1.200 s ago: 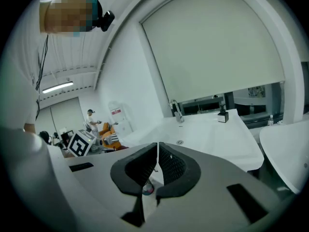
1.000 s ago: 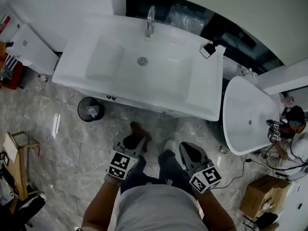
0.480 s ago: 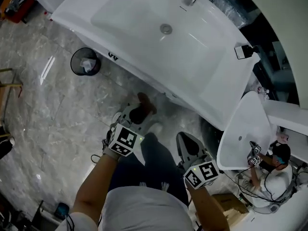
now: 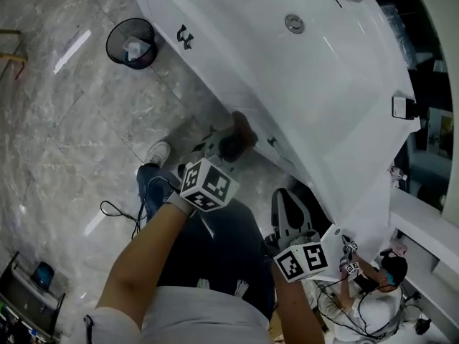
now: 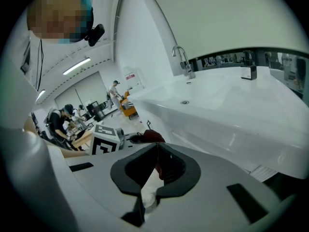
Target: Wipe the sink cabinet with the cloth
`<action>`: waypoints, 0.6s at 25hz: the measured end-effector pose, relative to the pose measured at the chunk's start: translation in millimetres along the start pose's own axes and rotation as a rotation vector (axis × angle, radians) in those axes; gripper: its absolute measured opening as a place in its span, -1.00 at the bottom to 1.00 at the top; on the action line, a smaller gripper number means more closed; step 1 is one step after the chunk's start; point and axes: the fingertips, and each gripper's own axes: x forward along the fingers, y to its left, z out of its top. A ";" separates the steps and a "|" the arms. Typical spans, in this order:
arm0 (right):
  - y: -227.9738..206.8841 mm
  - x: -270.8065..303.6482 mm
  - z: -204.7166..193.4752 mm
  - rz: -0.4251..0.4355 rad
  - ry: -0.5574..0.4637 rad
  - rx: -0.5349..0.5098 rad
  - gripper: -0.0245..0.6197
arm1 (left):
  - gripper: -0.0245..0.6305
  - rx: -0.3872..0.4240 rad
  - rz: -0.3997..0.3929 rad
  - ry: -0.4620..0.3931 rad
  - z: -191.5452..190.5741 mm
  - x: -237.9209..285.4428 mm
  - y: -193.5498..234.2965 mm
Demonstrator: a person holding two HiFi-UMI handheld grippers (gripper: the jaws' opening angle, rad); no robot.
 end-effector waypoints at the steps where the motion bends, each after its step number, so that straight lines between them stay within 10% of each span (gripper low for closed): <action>1: -4.3 3.4 -3.8 0.004 -0.001 -0.008 -0.84 | -0.70 0.005 0.002 -0.004 -6.1 7.6 -0.7; 15: -36.7 28.1 -48.9 0.072 0.067 0.000 -0.84 | -0.70 0.007 0.078 -0.020 -20.9 80.2 -0.6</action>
